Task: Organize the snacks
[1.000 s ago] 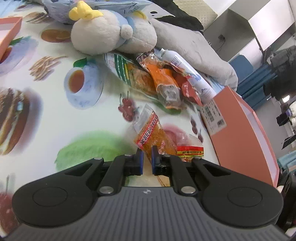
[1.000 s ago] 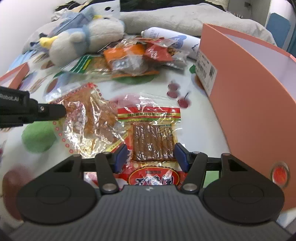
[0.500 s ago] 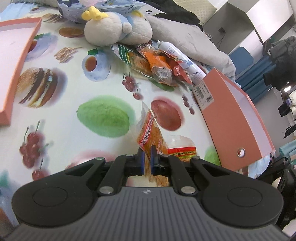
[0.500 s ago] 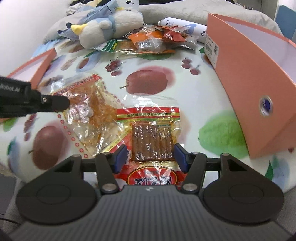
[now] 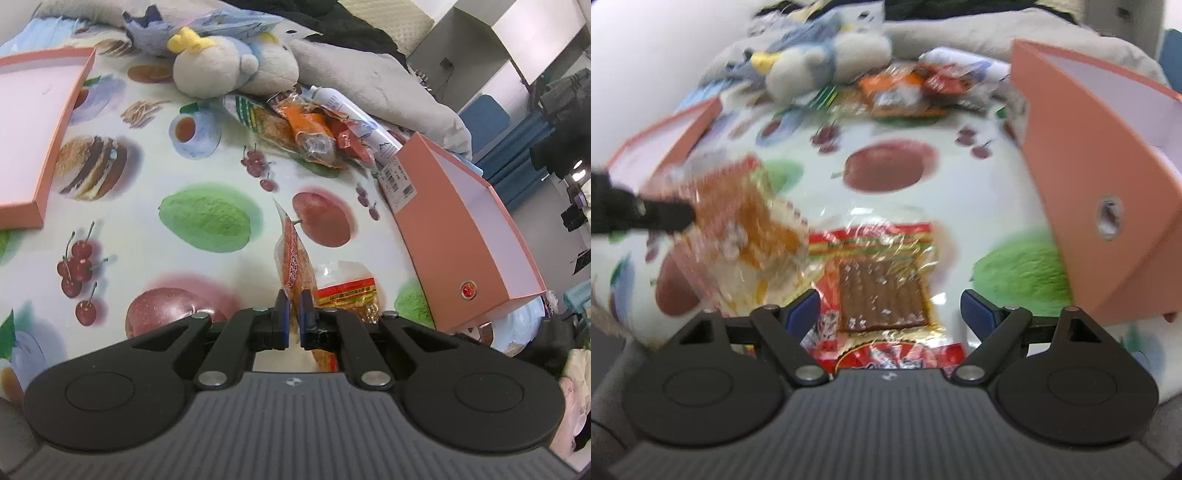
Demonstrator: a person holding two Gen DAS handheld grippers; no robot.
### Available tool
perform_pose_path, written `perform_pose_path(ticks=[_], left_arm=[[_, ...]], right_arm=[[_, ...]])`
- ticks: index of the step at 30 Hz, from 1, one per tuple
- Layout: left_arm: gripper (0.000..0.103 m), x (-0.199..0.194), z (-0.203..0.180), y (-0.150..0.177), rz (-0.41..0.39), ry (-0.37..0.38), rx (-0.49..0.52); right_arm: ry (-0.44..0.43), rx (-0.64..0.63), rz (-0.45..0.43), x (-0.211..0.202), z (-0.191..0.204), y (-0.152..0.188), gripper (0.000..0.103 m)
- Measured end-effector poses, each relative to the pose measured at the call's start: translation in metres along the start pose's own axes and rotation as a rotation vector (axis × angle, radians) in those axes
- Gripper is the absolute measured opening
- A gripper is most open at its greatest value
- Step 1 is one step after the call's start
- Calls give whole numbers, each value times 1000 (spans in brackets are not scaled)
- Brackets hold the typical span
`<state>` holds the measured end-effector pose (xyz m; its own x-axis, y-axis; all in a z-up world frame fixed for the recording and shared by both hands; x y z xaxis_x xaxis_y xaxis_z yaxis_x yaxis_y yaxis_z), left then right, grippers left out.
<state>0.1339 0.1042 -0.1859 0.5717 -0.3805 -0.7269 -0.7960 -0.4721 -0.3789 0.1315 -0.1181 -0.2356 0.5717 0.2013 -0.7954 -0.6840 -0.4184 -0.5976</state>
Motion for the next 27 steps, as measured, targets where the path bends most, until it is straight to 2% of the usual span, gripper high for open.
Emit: perform_pose_path(ticks=[4,10,18,19,20,22,25,27], left_arm=[[4,-3,-8,-1,-5,9,15],[4,2,-19,-4,6,10,37],[7,15,-36,-7,13,7,66],[16,19,-38,-8,20,-6,67],[35,22,-40,-8,27,-17,67],[58,30,-41,-7,29,-41,61],[59,41,-41,-4,22,-82,67],[59,51,-40,-1,47,-114,60]], right_arm=[[8,-35,-1,4,6,0,85],[-11,-62,-3,1,10,-2,68],[-31,-69,-14,-2,7,1,58],[-33,-69,-16,-1,7,1,58],[-33,-69,-17,-2,7,2,58],[-32,-70,-19,-2,7,2,58],[-31,-75,-21,-2,8,2,57],[-33,-74,-23,-2,7,2,57]])
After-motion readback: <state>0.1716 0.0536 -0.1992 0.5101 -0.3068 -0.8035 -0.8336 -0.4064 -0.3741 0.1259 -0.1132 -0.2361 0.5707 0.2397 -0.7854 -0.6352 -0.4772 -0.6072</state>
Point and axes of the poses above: each gripper's, at about its wrist camera, not at the fingertips, and x roughly the way its jaws point, z to its left, y to its underside, the point moved 1 cm from there along x, roughly the way its jaws point, and after that the axes turned 15 degrees about -x, right-handed, at the moved point
